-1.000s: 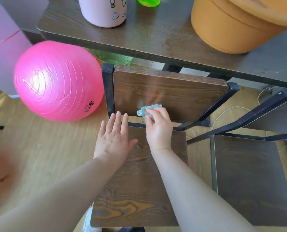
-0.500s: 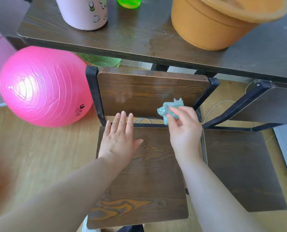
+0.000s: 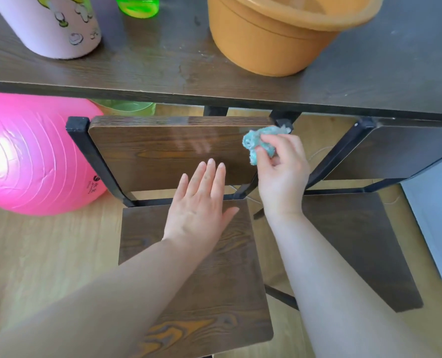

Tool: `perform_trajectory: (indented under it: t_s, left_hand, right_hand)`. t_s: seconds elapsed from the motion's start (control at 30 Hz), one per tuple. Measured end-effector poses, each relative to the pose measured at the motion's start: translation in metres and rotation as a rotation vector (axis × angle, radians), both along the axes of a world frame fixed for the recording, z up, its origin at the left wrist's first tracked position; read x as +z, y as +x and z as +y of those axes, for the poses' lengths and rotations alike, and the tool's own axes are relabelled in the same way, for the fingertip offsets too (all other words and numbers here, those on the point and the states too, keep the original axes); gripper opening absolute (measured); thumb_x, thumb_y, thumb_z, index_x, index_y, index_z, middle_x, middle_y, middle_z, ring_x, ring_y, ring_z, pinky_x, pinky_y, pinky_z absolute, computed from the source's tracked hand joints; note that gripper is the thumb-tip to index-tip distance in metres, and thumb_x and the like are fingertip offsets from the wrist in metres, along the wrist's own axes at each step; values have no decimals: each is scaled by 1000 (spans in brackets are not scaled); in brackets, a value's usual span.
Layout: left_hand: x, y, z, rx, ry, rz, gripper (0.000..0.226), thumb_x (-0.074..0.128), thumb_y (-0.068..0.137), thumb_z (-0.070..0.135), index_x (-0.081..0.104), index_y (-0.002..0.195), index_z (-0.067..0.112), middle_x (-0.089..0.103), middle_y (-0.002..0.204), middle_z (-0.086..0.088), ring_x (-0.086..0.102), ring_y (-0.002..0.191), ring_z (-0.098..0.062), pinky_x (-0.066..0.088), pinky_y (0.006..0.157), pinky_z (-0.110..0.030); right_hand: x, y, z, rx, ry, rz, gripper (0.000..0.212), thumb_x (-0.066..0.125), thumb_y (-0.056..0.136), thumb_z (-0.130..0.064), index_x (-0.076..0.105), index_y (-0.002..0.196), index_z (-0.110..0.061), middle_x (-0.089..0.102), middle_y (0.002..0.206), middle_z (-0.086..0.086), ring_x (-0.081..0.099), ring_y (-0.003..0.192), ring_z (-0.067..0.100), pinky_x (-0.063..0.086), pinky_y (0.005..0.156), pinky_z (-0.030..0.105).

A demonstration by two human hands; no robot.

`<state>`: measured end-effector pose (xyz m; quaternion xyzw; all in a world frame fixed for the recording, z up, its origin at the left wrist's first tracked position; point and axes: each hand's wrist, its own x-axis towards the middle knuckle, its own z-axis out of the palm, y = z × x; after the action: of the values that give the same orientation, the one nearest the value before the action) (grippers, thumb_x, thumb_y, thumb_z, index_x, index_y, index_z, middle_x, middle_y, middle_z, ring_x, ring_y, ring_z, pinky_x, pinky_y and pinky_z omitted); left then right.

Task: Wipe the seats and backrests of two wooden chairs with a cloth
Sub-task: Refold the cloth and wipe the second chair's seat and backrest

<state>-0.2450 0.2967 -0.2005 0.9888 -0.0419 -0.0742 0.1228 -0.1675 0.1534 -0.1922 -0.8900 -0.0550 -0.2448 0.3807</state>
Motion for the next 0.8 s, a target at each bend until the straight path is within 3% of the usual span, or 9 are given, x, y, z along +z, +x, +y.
perform_trajectory:
  t_s: [0.1,0.23,0.27,0.4,0.5,0.57,0.67,0.8]
  left_hand:
    - [-19,-7,3,8,42,76,79,24,99,58,-19,151,17,-17,161,-4,-17,148,-19,2,123,-42]
    - [-51,-19,19,59,94,158,81,25,98,60,-17,152,16,-16,162,-3,-16,149,-17,-1,122,-40]
    - [-58,-22,25,70,117,181,81,24,98,60,-18,152,16,-17,162,-3,-16,148,-17,-1,122,-39]
    - [-82,-36,49,120,156,273,80,22,98,60,-18,152,16,-18,162,-2,-19,148,-16,-2,122,-39]
    - [-91,-45,61,146,135,317,79,21,99,59,-18,152,16,-19,161,-2,-20,147,-15,-3,122,-39]
    - [-97,-50,68,161,127,338,78,22,99,58,-18,152,17,-19,161,-1,-20,147,-15,-3,122,-39]
    - [-107,-59,78,185,115,339,79,24,99,58,-17,153,17,-18,162,-1,-19,148,-15,-3,122,-39]
    - [-121,-66,89,217,84,290,81,28,98,59,-13,154,17,-13,163,-1,-15,149,-15,-2,122,-39]
  right_hand:
    - [-37,-7,-3,-3,20,64,22,67,89,-17,70,109,-8,63,114,4,61,109,11,56,82,21]
    - [-89,-20,-4,-38,21,211,17,69,84,-3,73,100,-8,64,106,5,53,94,-2,39,80,0]
    - [-99,-22,-4,-50,5,260,17,69,83,-3,73,99,-9,64,104,3,53,92,0,38,80,0]
    - [-124,-27,-7,-39,-52,523,19,67,87,-13,72,105,-15,62,111,-3,59,95,10,52,82,24]
    - [-138,-34,-16,-129,-16,854,23,63,91,-21,69,113,-20,63,111,-4,59,89,11,47,64,17]
    - [-150,-38,-22,-223,92,986,26,65,89,-24,68,115,-22,67,109,-3,63,88,14,54,66,23]
    - [-167,-42,-23,-312,168,1037,28,67,88,-27,67,116,-24,67,107,-3,67,88,17,59,75,34]
    - [-186,-40,-14,-367,56,894,22,63,92,-30,62,112,-22,64,105,-3,63,88,14,55,70,27]
